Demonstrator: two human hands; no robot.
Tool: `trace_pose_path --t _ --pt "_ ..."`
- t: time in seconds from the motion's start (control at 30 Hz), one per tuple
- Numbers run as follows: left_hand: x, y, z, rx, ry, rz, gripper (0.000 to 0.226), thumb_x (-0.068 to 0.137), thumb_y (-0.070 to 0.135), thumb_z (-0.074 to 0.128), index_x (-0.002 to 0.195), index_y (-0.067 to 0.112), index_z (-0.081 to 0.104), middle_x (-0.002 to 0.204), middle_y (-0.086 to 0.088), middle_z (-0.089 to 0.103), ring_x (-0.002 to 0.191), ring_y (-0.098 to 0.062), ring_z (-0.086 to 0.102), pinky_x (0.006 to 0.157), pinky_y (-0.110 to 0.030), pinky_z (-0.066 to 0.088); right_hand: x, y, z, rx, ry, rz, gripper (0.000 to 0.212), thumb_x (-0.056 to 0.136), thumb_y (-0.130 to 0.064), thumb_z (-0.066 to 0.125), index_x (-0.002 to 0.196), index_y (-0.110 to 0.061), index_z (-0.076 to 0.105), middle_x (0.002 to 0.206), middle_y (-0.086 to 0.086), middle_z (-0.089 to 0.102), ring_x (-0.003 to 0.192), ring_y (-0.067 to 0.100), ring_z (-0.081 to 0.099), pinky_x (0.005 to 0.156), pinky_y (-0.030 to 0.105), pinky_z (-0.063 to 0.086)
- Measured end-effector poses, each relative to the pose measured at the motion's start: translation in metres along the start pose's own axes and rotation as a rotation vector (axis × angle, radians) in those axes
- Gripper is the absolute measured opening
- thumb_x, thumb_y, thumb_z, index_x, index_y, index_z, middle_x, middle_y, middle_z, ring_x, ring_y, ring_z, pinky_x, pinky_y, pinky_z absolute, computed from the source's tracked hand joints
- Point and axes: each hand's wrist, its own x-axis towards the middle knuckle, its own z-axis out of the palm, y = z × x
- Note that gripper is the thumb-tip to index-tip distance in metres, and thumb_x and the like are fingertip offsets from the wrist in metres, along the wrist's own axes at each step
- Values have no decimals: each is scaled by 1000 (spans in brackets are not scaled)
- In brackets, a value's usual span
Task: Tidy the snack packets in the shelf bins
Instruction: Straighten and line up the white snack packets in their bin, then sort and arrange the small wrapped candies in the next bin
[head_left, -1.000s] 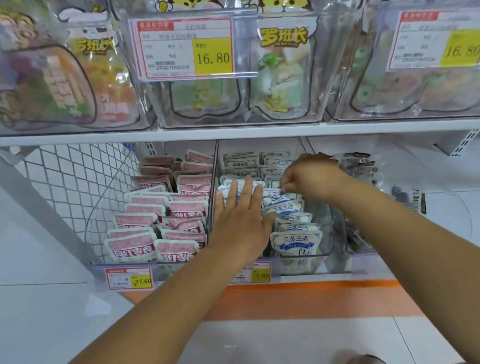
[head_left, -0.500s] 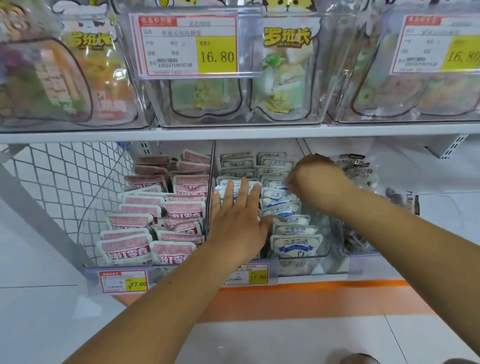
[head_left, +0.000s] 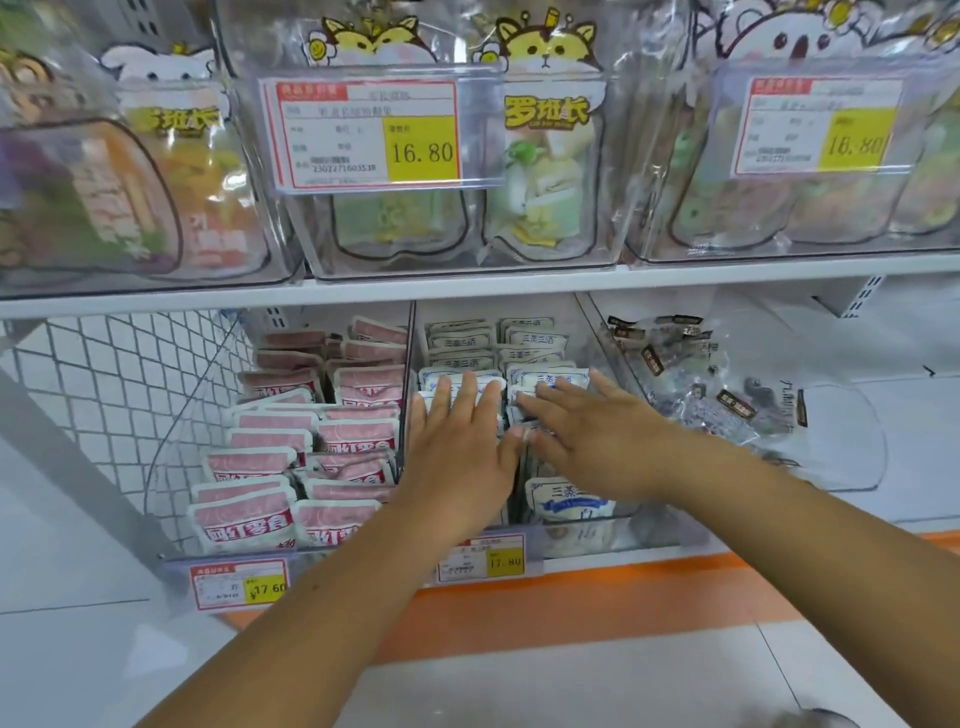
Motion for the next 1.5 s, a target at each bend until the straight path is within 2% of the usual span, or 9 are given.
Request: trace_pose_path --t 0.17,0.33,0.6,0.73,0.83,0.93,1.23,1.4,1.5 --pt "13 1 -4 31 -17 -6 56 102 43 14 152 28 -4 159 6 -16 145 -19 -20 116 -45 -12 1 11 1 -159 -84 -99 80 85 -75 18 151 -34 -4 161 1 -8 147 22 -12 118 48 -10" --pt "14 -3 -3 61 -78 5 55 102 42 12 152 29 -8 158 7 -20 144 -18 -23 117 -46 -12 23 30 3 -312 -108 -123 73 87 -73 12 147 -42 -14 160 6 -11 147 31 -9 117 51 -9" --pt "-6 5 1 72 36 5 56 101 45 6 153 26 3 160 7 -12 145 -13 -20 118 -43 -10 25 21 10 -213 -43 -80 83 86 -75 7 152 -26 -6 161 0 -6 148 19 -7 115 53 -12" --pt "-25 17 1 -89 236 18 69 92 54 3 151 25 22 160 8 5 145 -7 -11 116 -28 -15 0 35 0 154 166 -154 55 99 -52 25 150 -30 23 160 -4 9 147 11 0 118 42 -9" --pt "-38 51 -2 -204 288 69 57 97 47 25 148 21 33 158 7 19 145 -3 2 116 -20 -6 -48 73 9 467 398 -80 38 101 -25 39 138 -31 45 154 -6 28 143 12 22 115 27 13" --pt "-46 91 -2 -244 226 122 50 101 38 38 148 24 30 157 11 18 143 -2 9 110 -12 -1 -89 115 21 578 445 84 35 98 -14 45 127 -32 56 142 -3 46 128 16 46 103 22 33" --pt "-31 143 1 -280 180 59 56 96 35 52 148 28 31 157 11 19 143 -11 14 115 -28 16 -109 149 56 634 380 263 51 87 -37 65 135 -23 53 129 3 55 113 17 52 90 24 38" --pt "-8 132 7 -261 242 68 54 94 34 57 144 29 38 153 12 27 138 -8 14 112 -23 11 -80 159 60 697 446 342 70 80 -41 72 141 -32 39 136 3 36 126 23 38 99 32 36" --pt "7 134 7 -197 254 133 53 91 39 59 142 33 42 151 14 31 138 -8 16 112 -23 9 -72 166 59 708 486 346 65 79 -41 74 136 -35 44 131 -2 44 107 14 49 86 28 39"
